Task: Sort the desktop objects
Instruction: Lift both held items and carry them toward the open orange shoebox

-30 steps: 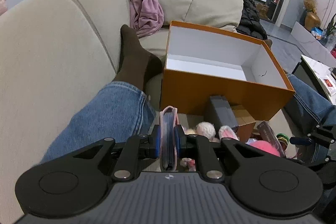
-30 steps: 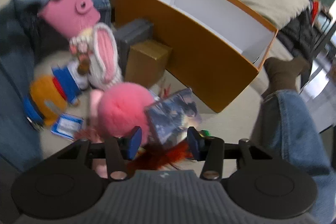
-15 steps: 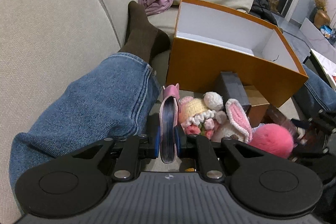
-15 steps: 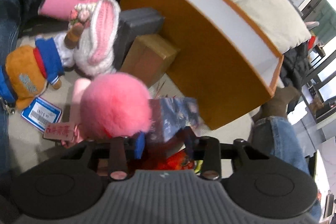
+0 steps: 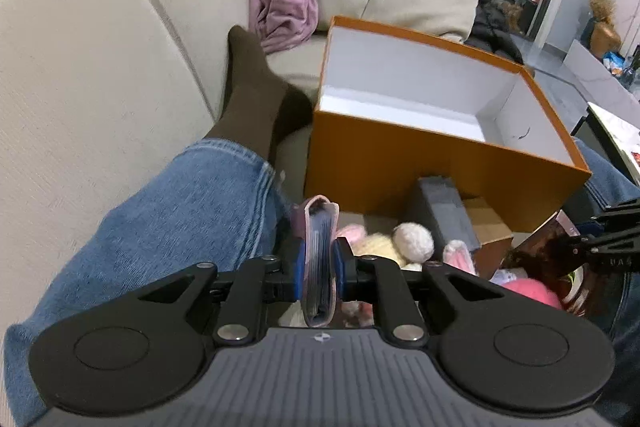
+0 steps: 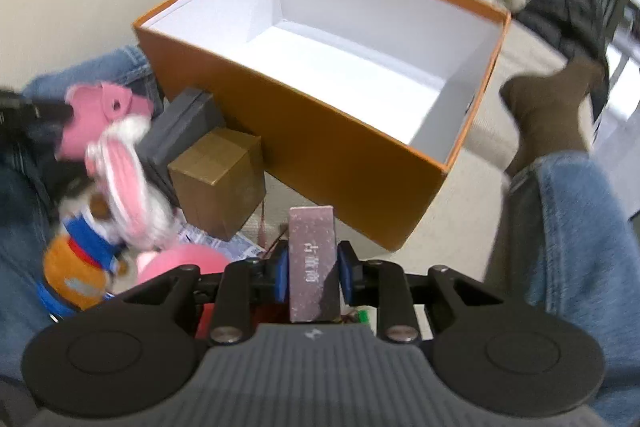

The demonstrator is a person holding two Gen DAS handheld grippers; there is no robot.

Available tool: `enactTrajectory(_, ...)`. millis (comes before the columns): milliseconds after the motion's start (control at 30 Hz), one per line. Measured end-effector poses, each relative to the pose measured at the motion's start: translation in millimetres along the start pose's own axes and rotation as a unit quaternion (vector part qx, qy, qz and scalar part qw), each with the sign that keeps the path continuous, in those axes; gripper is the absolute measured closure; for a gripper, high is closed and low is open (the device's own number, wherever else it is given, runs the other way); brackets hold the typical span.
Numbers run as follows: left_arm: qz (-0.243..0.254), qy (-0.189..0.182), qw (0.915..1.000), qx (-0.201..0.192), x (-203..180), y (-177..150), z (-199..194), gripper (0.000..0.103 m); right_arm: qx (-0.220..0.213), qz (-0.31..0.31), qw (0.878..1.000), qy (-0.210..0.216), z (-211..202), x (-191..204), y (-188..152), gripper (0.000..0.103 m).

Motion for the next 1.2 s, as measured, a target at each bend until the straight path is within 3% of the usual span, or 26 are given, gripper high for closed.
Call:
enactTrajectory(367,-0.007,0.005,0.9999,-0.007,1.9,3.3,1.9,0.086,0.001,0.119,0.991,0.068,-20.0,-29.4,-11.2,0.070)
enactTrajectory(567,-0.007,0.010,0.9998,-0.015,1.4,7.8,-4.6,0.087,-0.010,0.118,0.991,0.058,-22.7,-29.7,-3.3,0.076)
enactTrajectory(767,-0.017,-0.014,0.9988,-0.044,10.7,25.1,-38.3,0.089,-0.074,0.067,0.993,0.061,-67.6,-5.3,20.3,0.077)
enactTrajectory(933,-0.003,-0.039,0.9945,-0.097,4.6,54.6,-76.5,0.089,-0.139,0.025,0.987,0.080,-102.1,19.6,51.2,0.079)
enactTrajectory(1200,0.034,-0.041,0.9852,-0.163,-23.8,113.0,-91.0,0.090,-0.205,0.046,0.972,0.107,-99.0,45.0,116.5,0.079)
Point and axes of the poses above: each gripper's, at about its wrist camera, not at the fingertips, and z roughly the way its jaws point, x to its left, y to its top, the point moved 5 cm from there along z, roughly the way its jaws point, and after that the axes turned 4 degrees about y, right-handed, at the moved point
